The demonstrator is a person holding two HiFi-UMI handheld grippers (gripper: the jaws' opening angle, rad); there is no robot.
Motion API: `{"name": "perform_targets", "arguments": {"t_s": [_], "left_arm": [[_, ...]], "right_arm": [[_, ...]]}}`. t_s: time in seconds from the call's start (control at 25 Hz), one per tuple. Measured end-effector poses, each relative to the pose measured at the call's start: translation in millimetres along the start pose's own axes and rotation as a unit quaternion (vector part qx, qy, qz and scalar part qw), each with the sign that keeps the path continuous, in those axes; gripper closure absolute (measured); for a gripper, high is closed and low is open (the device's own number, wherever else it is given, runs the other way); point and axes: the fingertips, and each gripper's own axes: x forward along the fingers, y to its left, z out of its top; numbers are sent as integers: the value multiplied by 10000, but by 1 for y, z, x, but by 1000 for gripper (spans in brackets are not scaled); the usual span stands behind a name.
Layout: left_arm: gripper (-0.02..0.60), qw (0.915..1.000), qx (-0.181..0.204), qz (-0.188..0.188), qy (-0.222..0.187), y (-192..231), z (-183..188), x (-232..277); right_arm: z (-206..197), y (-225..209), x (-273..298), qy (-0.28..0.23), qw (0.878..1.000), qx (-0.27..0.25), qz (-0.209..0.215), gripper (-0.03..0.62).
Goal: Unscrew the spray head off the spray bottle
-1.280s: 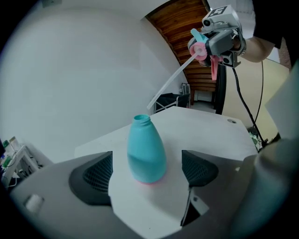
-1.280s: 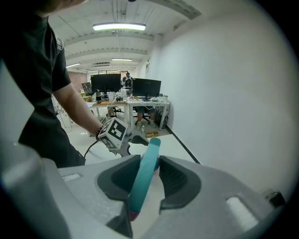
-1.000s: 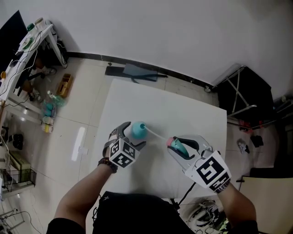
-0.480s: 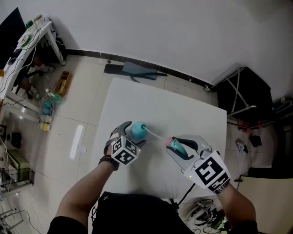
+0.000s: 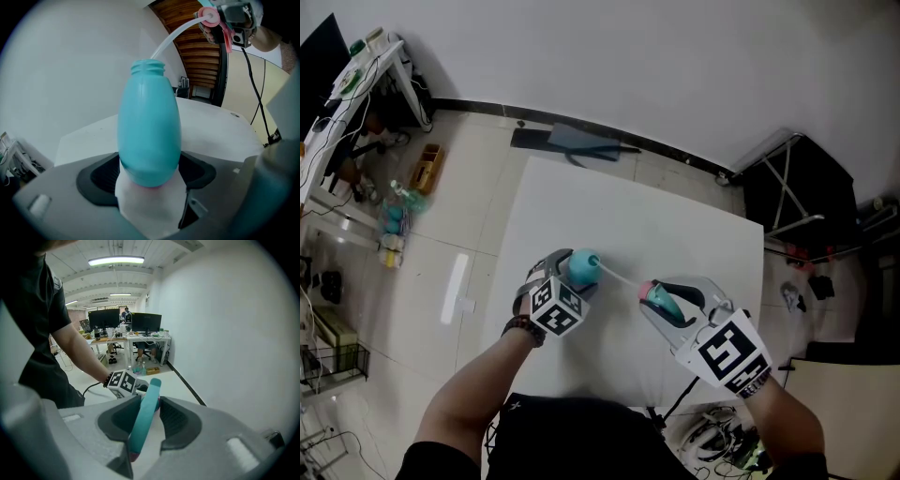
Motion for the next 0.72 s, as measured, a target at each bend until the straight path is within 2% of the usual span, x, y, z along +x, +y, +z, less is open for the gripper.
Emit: {"name": "perform_targets", "arguments": {"t_s": [0.16,0.32,0.52,0.72], "left_arm": [[169,9999,85,-26,68,0,0,-2],[175,9993,333,64,135,3,2,-8],[176,9957,855,246,239,6,6,-17],[179,9875,1438,478,444,7,12,-26]], "right_arm": [[0,0,1,13,10000,-13,25,477],[-1,0,-1,17,10000,3,22,477],[-4,0,-5,15,10000,22,-5,477],[-6,-2,-6,22,10000,30,-37,477]]}}
